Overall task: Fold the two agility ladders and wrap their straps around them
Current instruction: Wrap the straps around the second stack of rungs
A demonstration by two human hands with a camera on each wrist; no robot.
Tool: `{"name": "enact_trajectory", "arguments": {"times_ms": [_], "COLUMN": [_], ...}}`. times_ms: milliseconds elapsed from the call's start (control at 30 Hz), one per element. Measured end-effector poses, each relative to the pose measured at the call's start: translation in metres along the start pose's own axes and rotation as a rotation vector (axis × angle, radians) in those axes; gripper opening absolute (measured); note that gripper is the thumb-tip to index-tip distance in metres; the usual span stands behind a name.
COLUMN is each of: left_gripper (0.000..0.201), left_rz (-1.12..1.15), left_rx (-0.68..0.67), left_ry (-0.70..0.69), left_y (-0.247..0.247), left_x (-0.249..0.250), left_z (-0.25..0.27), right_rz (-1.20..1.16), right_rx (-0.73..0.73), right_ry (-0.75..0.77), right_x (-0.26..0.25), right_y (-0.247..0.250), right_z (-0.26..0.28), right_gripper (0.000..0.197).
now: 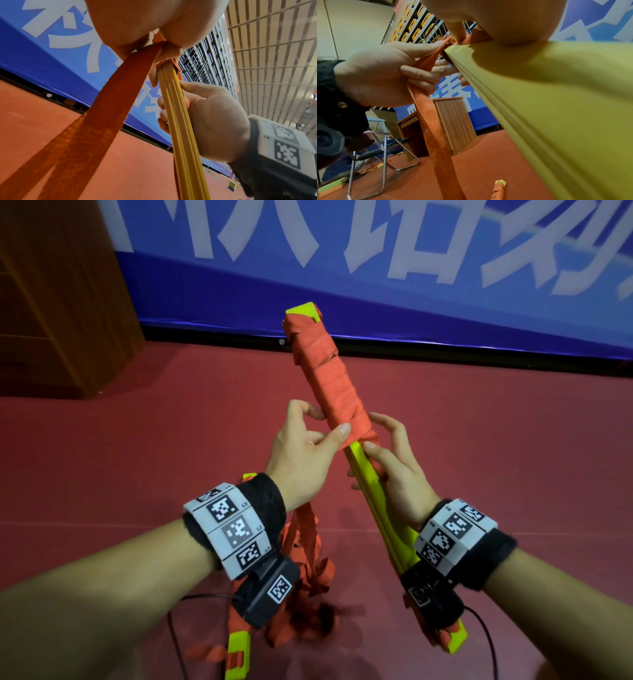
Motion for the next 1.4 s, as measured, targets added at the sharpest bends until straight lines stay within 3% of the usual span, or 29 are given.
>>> {"name": "enact_trajectory", "arguments": {"times_ms": [133,233,667,900,1100,1400], "left_gripper": [0.028,0.028,0.043,0.046,0.04,0.029], "left_rz": [0.032,0.025,-0.005,0.046,0.05,-0.039], "left_rx": [0.09,0.108,0.186,0.152,0.091,0.104], "left_ry": [0.034,0.035,0.036,-0.003,-0.02,-0.074], "left_y": [0.002,0.001,0.006,0.01,0.007,0.009], "left_x": [-0.003,-0.004,-0.005,0.002,0.009,0.008], "left_z": [0.0,0.0,0.001,0.0,0.001,-0.007], "right_rz": [0.248,0.421,0.896,0.897,0.86,0.648], "right_rx": [-0.024,0.015,0.227,0.224,0.189,0.174], "right_ry": [0.045,0.068,0.166,0.241,0.331,0.316], "right_x": [0.001,0.001,-0.018,-0.031,-0.026,-0.019], "right_y": [-0.003,-0.001,0.014,0.013,0.013,0.024], "right_z": [-0.001,-0.001,0.006,0.007,0.003,-0.001], "right_gripper": [0.088,0.098,0.067,0.061,0.078,0.064]}}
Point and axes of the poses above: each hand's wrist, its own z-axis away from the middle knuckle, its own y-axis out of the back of the hand, x = y × z, the point moved 10 cm from there along -z, towards the middle knuckle
